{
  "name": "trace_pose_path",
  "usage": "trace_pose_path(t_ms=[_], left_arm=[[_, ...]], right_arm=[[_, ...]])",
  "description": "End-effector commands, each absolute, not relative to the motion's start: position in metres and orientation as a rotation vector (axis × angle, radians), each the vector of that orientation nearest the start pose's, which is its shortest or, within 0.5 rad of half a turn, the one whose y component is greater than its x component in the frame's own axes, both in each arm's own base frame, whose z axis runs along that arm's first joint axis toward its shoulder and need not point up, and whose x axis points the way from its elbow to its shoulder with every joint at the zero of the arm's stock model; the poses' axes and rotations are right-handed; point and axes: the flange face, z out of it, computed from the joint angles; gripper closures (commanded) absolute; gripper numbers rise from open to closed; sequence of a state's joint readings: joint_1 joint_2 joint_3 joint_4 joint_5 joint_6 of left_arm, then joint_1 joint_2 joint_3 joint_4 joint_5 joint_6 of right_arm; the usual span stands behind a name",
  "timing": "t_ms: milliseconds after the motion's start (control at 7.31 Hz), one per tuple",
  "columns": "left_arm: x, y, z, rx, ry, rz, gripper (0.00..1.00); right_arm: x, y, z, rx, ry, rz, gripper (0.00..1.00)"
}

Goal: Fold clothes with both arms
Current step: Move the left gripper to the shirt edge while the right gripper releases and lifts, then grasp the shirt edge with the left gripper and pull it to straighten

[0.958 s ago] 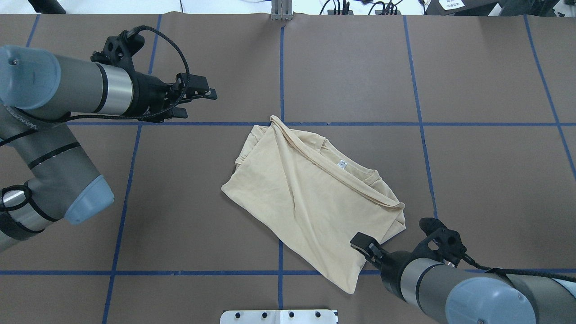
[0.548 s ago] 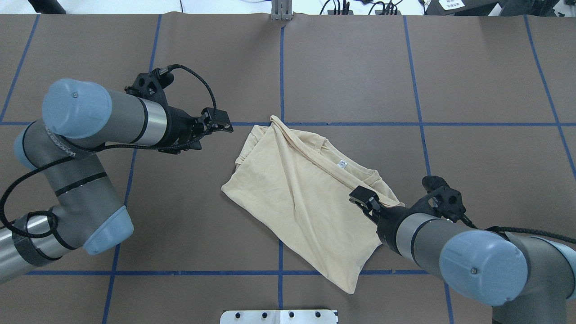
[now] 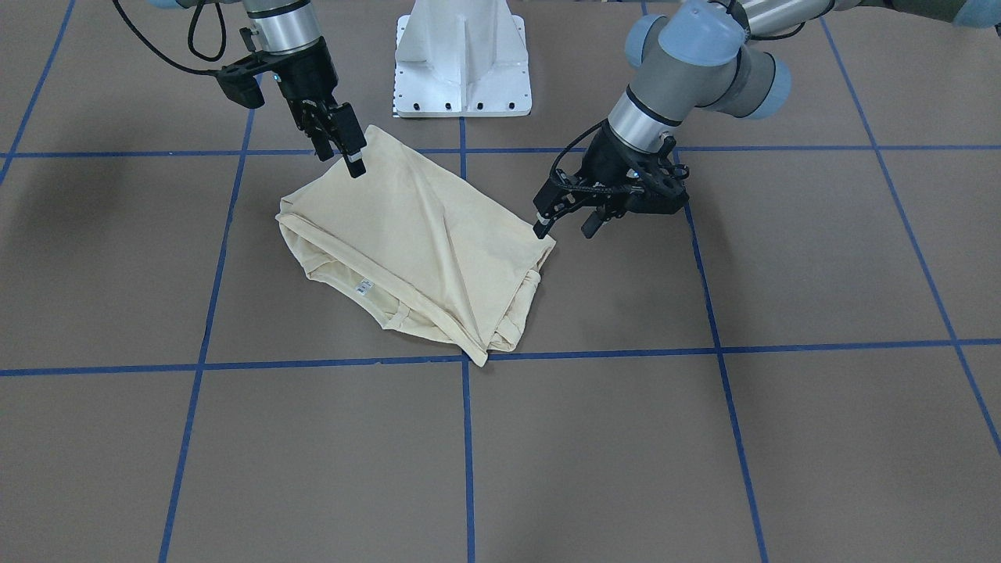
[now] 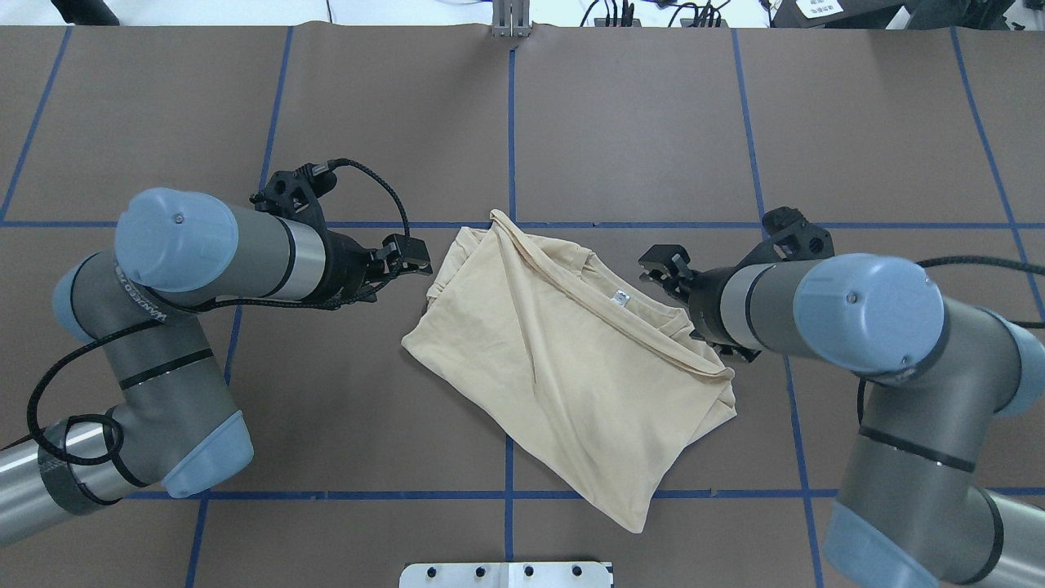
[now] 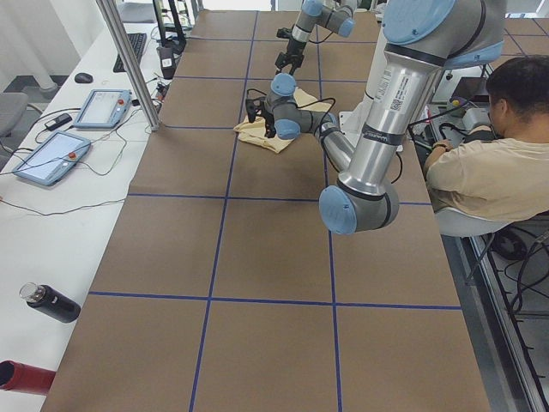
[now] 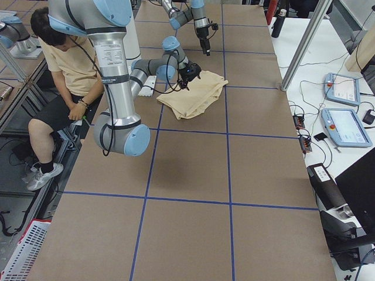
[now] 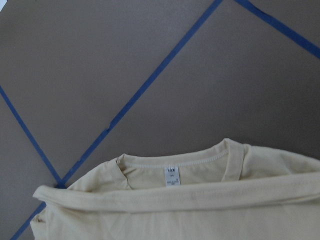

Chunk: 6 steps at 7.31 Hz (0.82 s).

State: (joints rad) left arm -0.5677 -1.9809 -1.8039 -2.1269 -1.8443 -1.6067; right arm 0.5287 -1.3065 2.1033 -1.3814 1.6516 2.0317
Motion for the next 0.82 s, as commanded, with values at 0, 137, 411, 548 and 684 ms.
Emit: trace_pose_path(t_ms=[0, 137, 411, 548, 684], left_arm=[[0.478, -0.4, 0.28, 0.049, 1.167, -0.344, 0.14], [0.485, -0.399, 0.286, 0.033, 1.128, -0.347, 0.17], [0.502, -0.396, 0.296, 0.015, 1.104, -0.337, 0.25], [0.509, -0.397, 0.299, 0.012, 1.095, -0.334, 0.26], [0.512, -0.398, 0.303, 0.009, 1.091, -0.335, 0.26]], right_arm=[[-0.364, -0.411, 0.281, -0.029, -0.985, 0.817, 0.0], [-0.36, -0.418, 0.285, -0.013, -0.974, 0.811, 0.0], [-0.362, -0.423, 0.29, -0.005, -0.967, 0.805, 0.0], [-0.362, -0.423, 0.29, -0.005, -0.967, 0.805, 0.0], [-0.362, -0.423, 0.291, -0.006, -0.964, 0.806, 0.0]])
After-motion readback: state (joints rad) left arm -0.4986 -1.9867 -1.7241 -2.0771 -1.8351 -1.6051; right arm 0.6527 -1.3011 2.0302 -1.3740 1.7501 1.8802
